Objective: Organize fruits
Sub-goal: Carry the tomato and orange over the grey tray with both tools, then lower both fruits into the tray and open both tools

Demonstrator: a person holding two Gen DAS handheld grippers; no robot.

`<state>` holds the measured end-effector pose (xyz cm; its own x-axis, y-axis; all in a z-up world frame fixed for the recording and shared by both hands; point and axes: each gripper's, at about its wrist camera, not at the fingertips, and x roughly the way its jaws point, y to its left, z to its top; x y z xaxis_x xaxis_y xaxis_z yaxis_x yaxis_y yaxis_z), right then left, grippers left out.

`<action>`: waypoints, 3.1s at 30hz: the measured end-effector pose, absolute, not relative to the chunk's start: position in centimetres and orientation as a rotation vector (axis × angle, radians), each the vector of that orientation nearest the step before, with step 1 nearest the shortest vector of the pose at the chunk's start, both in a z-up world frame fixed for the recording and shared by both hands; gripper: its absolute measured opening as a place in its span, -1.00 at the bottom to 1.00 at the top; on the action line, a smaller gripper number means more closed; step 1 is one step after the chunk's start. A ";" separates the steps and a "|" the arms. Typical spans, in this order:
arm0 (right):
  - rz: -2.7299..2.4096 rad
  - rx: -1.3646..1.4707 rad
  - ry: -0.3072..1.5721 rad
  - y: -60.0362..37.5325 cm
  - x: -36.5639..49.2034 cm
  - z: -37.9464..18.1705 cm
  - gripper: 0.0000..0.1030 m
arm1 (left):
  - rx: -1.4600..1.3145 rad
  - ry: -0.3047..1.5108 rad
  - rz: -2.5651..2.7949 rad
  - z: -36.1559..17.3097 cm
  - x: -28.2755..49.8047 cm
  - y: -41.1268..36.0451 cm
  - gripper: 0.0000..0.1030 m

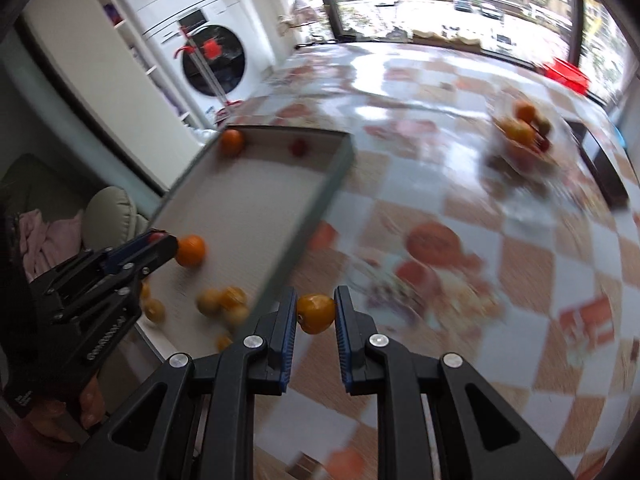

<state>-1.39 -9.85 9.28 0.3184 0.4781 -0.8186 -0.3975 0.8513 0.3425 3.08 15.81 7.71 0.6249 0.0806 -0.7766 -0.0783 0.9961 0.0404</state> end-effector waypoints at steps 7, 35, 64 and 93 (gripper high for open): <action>0.671 0.032 1.119 -4.2 -0.5 9.2 -0.61 | -0.038 0.922 0.152 6.2 3.4 19.2 -0.64; 0.703 0.004 1.203 -1.1 0.6 6.0 -0.61 | -0.059 0.957 0.163 3.9 3.5 20.4 -0.65; 0.654 0.002 1.198 -1.4 4.9 5.9 -0.61 | -0.042 1.042 0.167 2.2 10.0 19.4 -0.65; 0.586 -0.089 1.165 -1.1 4.8 7.7 1.00 | -0.026 1.012 0.219 2.7 9.2 19.8 1.00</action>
